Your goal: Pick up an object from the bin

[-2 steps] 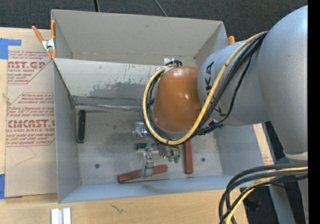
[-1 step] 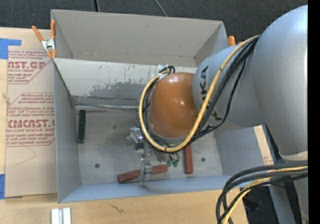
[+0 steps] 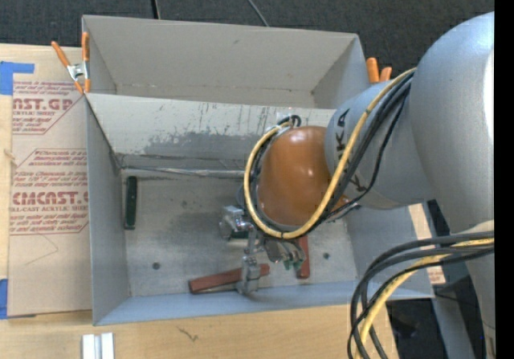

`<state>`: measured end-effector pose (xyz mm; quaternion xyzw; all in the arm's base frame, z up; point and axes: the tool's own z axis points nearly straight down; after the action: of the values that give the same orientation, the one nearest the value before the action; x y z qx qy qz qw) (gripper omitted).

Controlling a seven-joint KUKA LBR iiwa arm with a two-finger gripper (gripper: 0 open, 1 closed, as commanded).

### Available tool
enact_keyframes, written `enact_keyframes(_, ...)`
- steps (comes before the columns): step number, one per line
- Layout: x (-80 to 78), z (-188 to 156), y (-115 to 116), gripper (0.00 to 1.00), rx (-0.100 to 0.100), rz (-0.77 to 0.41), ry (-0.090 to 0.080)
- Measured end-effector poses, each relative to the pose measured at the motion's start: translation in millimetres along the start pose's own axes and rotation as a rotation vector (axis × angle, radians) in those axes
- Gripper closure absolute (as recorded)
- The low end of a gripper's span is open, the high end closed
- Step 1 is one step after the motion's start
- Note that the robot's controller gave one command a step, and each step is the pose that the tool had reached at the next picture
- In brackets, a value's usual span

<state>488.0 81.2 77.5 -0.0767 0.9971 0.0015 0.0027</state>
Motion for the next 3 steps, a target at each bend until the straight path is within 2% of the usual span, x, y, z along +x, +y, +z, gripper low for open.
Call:
enact_keyframes(1, 1.7, 4, -9, 0.0, 0.003, -0.098, -0.007)
enact_keyframes(2, 12.2, 8, -82, 1.0, -0.001, -0.606, 0.006)
enact_keyframes(3, 9.8, 7, -82, 0.0, 0.0, -0.607, -0.003)
